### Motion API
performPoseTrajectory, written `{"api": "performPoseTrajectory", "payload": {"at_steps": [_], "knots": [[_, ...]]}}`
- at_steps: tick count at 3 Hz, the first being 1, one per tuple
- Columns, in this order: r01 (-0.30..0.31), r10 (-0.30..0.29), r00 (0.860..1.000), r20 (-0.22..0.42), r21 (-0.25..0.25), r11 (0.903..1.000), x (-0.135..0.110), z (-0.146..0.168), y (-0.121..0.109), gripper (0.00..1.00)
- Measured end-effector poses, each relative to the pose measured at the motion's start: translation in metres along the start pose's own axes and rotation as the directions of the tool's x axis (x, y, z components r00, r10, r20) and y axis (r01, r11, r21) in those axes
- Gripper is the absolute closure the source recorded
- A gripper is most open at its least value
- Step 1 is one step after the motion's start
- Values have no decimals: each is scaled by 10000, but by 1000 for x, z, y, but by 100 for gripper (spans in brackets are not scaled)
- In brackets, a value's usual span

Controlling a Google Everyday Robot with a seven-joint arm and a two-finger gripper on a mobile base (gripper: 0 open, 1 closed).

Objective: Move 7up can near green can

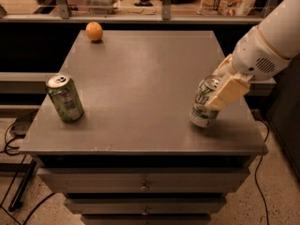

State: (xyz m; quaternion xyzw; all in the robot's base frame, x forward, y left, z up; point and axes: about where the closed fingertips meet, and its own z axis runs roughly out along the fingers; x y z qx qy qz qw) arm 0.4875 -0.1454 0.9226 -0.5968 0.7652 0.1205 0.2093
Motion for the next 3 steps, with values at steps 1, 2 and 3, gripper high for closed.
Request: {"api": "performPoseTrajectory", "payload": {"at_steps": [1, 2, 3], "knots": [[1067, -1100, 9933, 348, 860, 9906, -38, -48, 4, 100], [1223, -1275, 9909, 421, 1089, 9865, -45, -59, 3, 100], [1749, -1799, 9822, 531, 879, 9807, -75, -44, 11, 100]]}}
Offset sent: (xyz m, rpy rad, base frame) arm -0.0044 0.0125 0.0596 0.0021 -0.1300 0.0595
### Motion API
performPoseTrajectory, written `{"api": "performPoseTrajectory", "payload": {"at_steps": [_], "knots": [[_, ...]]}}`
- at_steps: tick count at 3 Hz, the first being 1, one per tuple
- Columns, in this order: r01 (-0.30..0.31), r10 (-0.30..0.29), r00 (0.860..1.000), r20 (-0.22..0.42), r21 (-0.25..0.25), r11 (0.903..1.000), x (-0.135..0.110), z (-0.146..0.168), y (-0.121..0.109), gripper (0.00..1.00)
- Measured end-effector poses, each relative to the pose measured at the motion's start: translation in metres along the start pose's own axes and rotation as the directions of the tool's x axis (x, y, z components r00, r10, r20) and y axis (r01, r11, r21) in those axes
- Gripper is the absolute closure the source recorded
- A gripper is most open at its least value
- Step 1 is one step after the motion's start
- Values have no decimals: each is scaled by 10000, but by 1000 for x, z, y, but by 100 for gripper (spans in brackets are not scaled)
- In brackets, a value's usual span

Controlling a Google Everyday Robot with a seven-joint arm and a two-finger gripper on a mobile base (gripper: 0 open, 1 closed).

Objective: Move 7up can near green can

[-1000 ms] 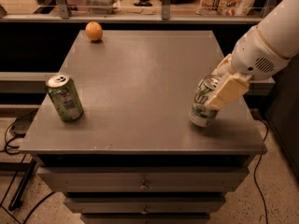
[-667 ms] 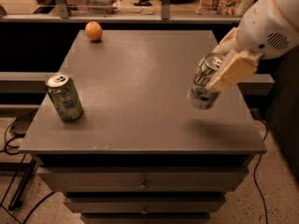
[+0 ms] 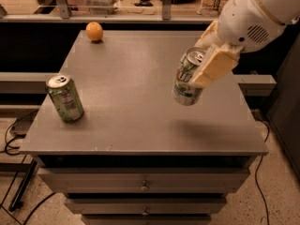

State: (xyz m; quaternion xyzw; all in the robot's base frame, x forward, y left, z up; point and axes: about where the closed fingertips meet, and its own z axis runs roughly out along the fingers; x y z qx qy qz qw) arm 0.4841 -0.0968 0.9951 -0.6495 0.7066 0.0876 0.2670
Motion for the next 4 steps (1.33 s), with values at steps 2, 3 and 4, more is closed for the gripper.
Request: {"api": "performPoseTrajectory", "payload": {"at_steps": [2, 3, 4], "knots": [[2022, -1955, 9781, 707, -1038, 9738, -110, 72, 17, 100], [2522, -2428, 9666, 818, -1361, 9581, -138, 103, 21, 100], [2699, -2567, 9619, 946, -1744, 9470, -155, 133, 26, 82]]}}
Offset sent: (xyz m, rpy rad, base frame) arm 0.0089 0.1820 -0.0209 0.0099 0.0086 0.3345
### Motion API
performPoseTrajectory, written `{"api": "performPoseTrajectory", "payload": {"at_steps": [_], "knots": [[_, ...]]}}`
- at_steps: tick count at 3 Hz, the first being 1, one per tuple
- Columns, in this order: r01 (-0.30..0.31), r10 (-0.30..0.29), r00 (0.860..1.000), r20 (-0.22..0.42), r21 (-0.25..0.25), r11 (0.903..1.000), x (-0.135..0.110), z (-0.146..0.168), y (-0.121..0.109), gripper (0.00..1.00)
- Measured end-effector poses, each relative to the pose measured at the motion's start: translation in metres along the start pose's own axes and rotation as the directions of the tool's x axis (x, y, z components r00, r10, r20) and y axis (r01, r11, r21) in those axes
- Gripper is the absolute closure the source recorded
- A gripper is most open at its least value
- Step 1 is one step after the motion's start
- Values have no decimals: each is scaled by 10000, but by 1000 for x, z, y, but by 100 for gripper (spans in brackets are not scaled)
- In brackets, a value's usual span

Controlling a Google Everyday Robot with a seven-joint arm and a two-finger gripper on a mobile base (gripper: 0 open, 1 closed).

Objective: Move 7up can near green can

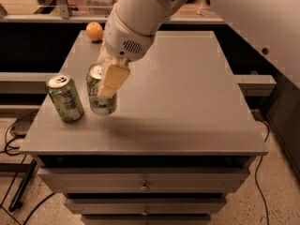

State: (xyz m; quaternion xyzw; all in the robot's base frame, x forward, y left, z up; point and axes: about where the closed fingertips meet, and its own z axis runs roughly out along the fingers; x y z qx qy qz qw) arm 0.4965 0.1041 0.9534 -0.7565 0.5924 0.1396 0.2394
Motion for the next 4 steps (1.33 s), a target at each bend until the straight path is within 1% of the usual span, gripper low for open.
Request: {"api": "performPoseTrajectory", "payload": {"at_steps": [1, 2, 3, 4], "knots": [[-23, 28, 9999, 133, -394, 9992, -6, 26, -2, 58], [-124, 135, 9998, 168, -632, 9979, -7, 42, -3, 35], [-195, 208, 9996, 179, -688, 9974, -5, 49, -4, 12], [-172, 184, 9997, 175, -690, 9975, -6, 49, -3, 0]]}}
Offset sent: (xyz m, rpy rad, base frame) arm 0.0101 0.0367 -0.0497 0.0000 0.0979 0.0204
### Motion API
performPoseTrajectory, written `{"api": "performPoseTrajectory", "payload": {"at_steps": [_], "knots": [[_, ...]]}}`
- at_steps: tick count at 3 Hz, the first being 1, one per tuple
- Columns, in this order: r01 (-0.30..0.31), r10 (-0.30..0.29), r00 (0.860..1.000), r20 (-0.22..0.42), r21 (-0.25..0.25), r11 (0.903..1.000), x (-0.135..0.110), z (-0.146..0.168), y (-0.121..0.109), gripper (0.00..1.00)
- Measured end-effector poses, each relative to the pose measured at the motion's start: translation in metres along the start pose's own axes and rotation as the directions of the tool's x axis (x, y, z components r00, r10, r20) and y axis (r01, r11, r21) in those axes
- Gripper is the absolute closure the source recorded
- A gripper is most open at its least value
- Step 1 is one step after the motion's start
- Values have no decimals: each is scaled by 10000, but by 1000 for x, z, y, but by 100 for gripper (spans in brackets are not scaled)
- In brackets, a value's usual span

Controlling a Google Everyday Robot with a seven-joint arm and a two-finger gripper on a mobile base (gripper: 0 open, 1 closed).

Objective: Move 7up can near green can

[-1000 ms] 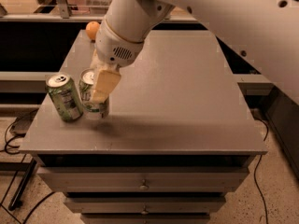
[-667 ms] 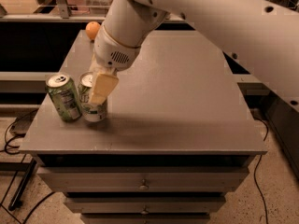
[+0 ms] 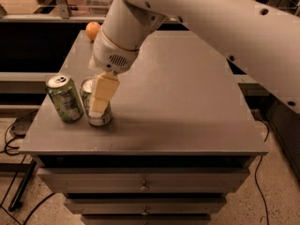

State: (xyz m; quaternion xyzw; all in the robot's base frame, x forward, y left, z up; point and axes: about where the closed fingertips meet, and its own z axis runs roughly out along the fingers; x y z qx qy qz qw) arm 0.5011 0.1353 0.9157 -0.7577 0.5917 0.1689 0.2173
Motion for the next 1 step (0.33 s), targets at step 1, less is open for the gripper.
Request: {"api": "performPoseTrajectory", "payload": {"at_steps": [1], "knots": [[1, -1, 10000, 0, 0, 10000, 0, 0, 0, 0]]}}
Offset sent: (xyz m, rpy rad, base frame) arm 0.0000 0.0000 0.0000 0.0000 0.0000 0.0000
